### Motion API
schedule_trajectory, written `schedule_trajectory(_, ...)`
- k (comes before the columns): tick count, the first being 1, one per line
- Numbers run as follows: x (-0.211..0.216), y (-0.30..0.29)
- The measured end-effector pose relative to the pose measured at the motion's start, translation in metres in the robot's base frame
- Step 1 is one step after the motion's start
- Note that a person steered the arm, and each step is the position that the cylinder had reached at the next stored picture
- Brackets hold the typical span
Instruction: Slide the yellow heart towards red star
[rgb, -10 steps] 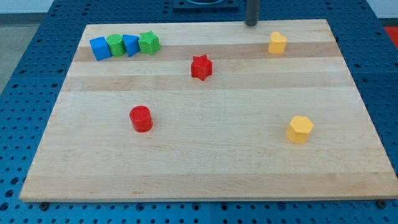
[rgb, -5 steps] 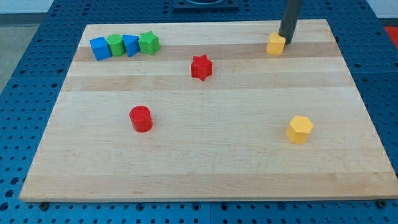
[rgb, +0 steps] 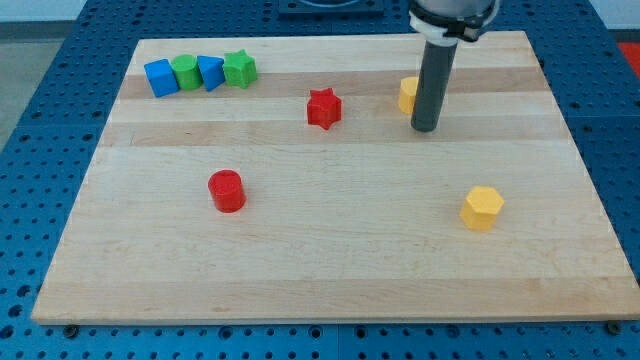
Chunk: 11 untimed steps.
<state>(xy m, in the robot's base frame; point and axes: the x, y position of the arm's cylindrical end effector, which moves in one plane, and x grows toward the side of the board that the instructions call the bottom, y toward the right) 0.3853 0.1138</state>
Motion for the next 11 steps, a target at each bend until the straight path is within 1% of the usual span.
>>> schedule_trajectory(1, -0.001, 0.049)
schedule_trajectory(2, -0.043, 0.082)
schedule_trajectory(3, -0.096, 0.076)
schedule_trajectory(4, -0.096, 0.075)
schedule_trajectory(6, -0.057, 0.044)
schedule_trajectory(7, -0.049, 0.032)
schedule_trajectory(8, -0.069, 0.032)
schedule_trajectory(9, -0.072, 0.032)
schedule_trajectory(10, -0.071, 0.029)
schedule_trajectory(11, -0.057, 0.019)
